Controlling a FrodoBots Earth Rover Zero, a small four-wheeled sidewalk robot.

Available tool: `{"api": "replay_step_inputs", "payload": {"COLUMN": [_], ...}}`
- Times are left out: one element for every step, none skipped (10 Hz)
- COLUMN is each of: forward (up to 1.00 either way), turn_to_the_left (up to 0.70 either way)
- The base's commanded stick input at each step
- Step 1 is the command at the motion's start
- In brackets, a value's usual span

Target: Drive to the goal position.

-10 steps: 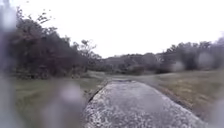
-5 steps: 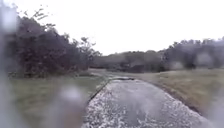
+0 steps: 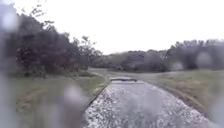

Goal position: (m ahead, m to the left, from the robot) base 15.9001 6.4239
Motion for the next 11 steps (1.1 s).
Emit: {"api": "replay_step_inputs", "payload": {"forward": [0.85, 0.85, 0.85, 0.85, 0.85, 0.85, 0.85, 0.85, 0.85, 0.85, 0.85], "turn_to_the_left": [0.0, 0.0, -0.02, -0.07, -0.34, -0.32, -0.25, 0.0, 0.0, 0.0, 0.0]}}
